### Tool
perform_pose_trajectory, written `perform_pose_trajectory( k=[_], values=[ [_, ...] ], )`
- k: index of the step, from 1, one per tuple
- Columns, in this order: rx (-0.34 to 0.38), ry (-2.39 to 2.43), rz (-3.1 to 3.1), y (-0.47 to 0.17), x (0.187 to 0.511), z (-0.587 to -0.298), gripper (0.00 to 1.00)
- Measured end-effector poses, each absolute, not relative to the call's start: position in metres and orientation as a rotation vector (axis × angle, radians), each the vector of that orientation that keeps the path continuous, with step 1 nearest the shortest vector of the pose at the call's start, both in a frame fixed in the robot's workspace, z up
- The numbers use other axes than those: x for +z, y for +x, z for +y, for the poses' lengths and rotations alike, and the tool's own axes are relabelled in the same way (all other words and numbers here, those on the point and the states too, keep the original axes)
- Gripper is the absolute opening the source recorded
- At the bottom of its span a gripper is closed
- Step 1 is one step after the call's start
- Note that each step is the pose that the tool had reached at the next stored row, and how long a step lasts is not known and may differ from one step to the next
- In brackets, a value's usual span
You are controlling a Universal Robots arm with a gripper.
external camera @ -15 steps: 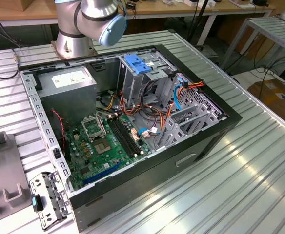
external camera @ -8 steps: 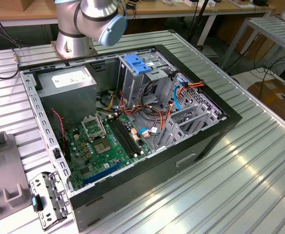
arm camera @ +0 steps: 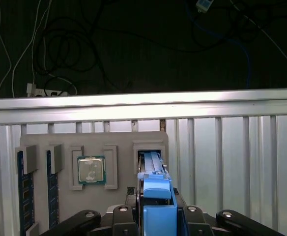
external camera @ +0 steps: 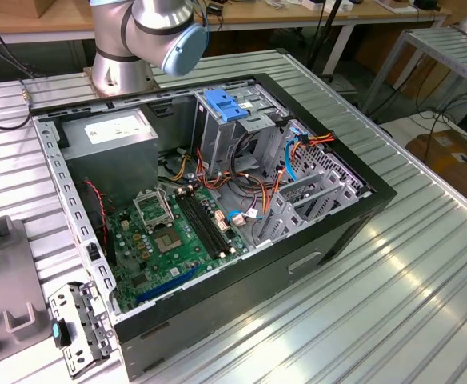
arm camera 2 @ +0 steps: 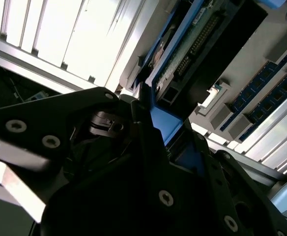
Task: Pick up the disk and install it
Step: 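Pick up the disk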
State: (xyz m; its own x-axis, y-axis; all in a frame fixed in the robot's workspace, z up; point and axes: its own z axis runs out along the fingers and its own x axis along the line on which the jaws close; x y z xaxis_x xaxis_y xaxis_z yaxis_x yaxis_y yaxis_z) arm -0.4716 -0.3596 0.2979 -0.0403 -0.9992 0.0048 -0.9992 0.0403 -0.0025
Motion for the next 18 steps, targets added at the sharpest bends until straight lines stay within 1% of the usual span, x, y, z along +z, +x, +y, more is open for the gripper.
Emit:
perform_pose_trajectory(
  k=[18],
  values=[
    [0.008,2.173,-2.267,-0.4716,0.2977,-0.3595,0.37]
  ],
)
